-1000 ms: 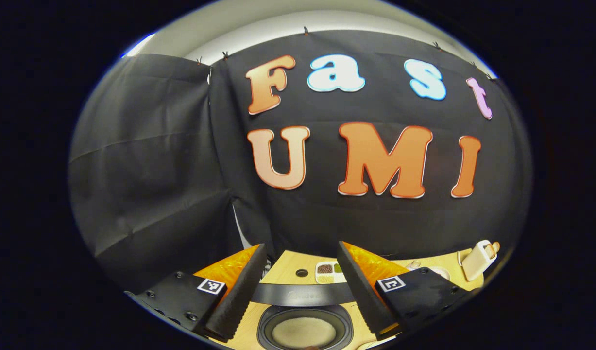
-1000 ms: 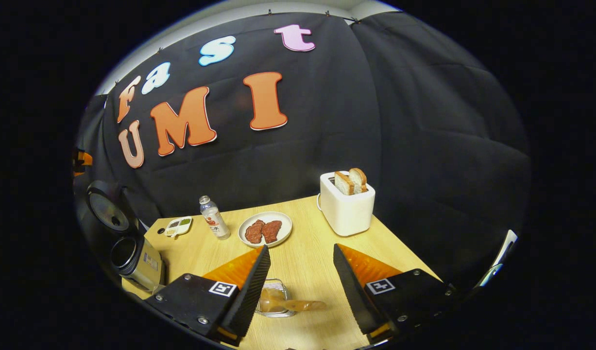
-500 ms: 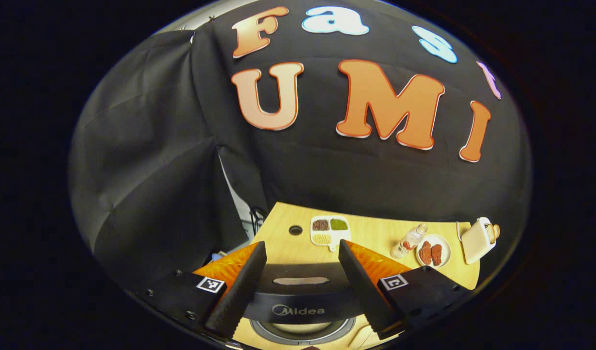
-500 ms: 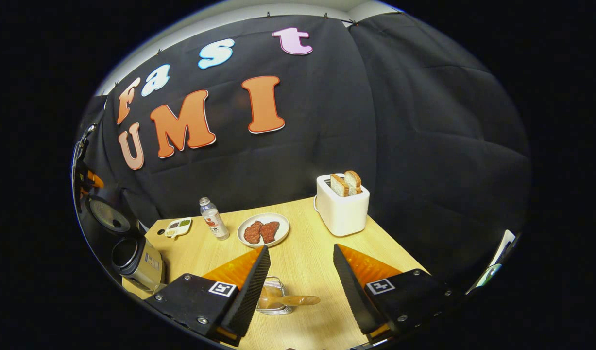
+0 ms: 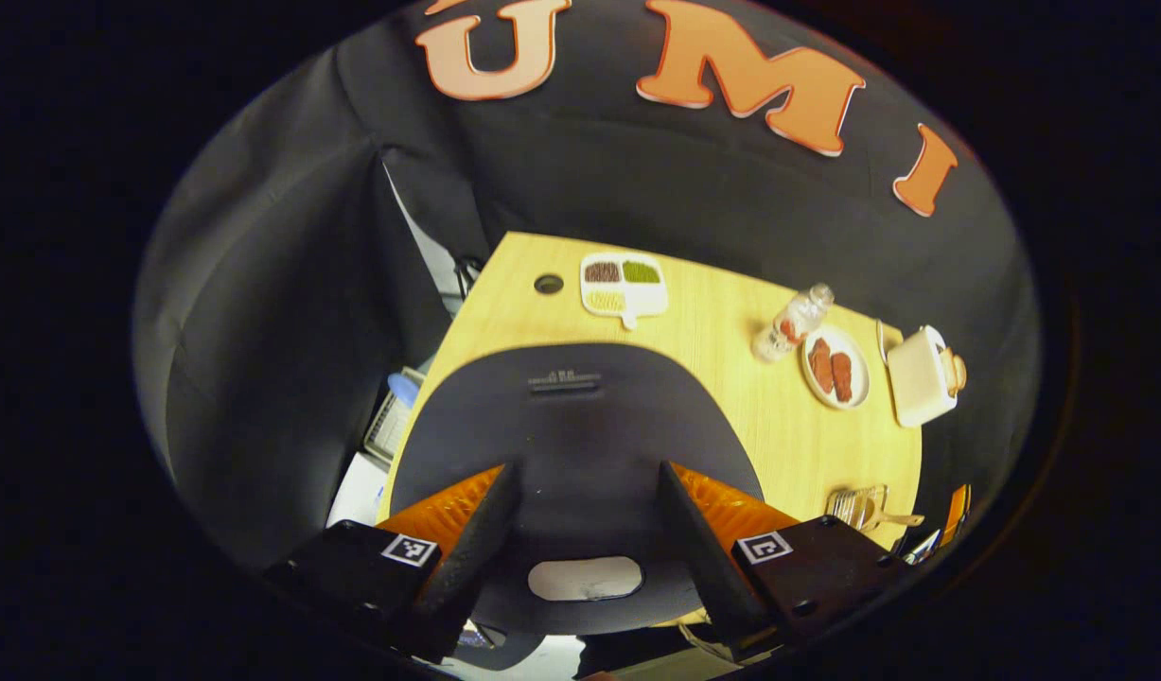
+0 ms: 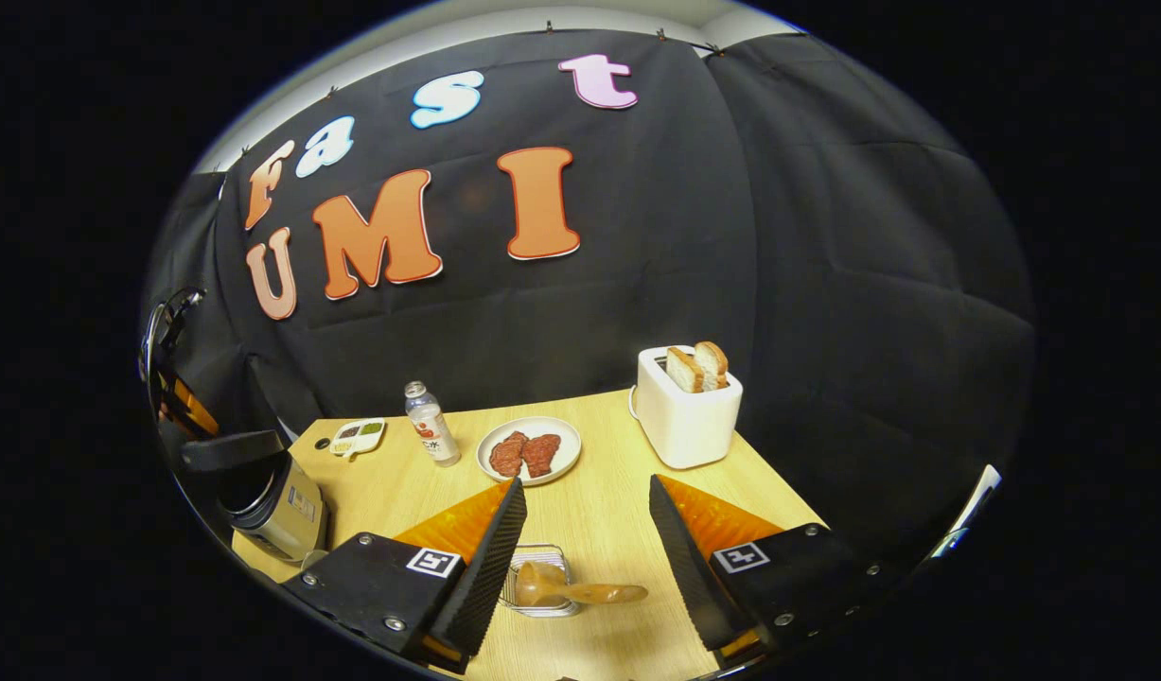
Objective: Close the left gripper, press the button to open the rice cooker; take a wooden spoon from the chopstick holder with the right hand, scoop a spoonful of rice and pour it into the rice cooker, then put the wooden spoon back into the chopstick holder.
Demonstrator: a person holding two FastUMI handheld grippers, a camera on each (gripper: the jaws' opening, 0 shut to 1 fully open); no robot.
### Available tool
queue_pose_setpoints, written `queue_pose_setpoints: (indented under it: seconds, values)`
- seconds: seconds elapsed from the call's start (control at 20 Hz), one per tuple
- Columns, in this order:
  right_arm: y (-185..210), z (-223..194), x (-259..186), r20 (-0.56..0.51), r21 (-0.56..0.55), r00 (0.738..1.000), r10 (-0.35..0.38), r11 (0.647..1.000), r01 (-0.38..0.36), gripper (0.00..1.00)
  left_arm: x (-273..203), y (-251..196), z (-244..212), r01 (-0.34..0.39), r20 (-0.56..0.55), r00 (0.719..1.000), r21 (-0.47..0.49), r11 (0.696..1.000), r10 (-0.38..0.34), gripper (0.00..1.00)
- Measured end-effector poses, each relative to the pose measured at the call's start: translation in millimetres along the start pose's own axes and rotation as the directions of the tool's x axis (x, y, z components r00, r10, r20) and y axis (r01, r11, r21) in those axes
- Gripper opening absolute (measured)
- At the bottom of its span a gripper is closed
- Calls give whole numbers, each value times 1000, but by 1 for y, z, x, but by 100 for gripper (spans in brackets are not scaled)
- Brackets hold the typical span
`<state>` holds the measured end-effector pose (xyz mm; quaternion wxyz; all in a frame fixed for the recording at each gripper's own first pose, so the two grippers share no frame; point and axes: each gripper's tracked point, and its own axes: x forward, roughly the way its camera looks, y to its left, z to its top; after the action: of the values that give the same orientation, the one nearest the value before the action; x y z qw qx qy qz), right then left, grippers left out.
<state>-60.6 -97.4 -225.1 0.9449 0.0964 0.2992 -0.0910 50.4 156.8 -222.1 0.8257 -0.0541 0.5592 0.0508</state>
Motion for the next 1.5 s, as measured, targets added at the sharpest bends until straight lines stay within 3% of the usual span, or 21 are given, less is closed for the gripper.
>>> queue_pose_setpoints:
  seconds: [0.25,0.45,0.9,1.1,1.4,1.5]
  values:
    - [19,-1,4,-10,-45,999,34,998,-34,82,34,-1,-35,-33,-120,992,-5,999,32,94]
    - [26,-8,4,-23,-82,999,41,996,-42,82,39,-3,-34,-39,-112,993,4,999,39,99]
    - [50,9,7,18,-100,997,77,992,-75,82,38,-7,-35,-41,123,992,23,999,37,99]
    - [58,24,6,57,-117,994,91,990,-84,82,34,-7,-35,-47,263,964,34,998,37,99]
    - [70,41,-1,104,-133,987,121,985,-106,82,31,-3,-34,-104,393,915,11,994,91,99]
    - [70,46,-4,116,-154,986,123,983,-105,82,9,-9,-26,-122,475,875,34,992,91,99]
